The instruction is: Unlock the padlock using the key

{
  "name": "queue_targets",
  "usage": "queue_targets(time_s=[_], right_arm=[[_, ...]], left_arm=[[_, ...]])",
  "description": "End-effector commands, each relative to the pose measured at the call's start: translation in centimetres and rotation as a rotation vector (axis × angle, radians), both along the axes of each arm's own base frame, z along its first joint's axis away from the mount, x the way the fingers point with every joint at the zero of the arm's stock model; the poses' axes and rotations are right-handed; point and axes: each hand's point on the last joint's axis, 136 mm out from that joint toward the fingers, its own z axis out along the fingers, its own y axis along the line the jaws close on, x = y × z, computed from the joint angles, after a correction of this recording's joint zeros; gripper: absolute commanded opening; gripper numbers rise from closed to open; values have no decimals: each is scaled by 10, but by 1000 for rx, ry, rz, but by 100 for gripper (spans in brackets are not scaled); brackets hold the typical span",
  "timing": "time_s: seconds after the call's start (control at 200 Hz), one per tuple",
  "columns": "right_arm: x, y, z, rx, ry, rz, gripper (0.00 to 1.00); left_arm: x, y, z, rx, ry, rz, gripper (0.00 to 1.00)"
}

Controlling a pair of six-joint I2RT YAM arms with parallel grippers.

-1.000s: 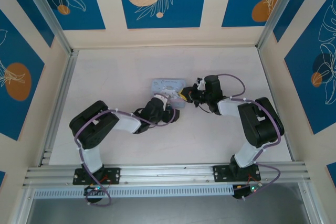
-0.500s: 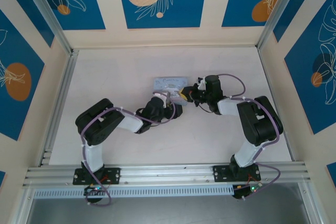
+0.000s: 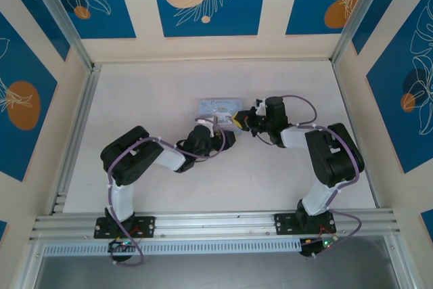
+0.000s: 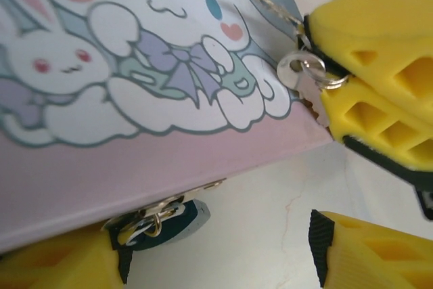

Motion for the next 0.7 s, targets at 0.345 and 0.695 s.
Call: queue_targets(time_s=[0.345, 0.695], right_arm=[[-1, -2, -10, 1, 43, -2, 0], [-3, -2, -12, 2, 46, 1, 0]], left_arm=[[10, 0, -13, -140, 59, 118, 66], [7, -6, 9, -232, 26, 154, 62]])
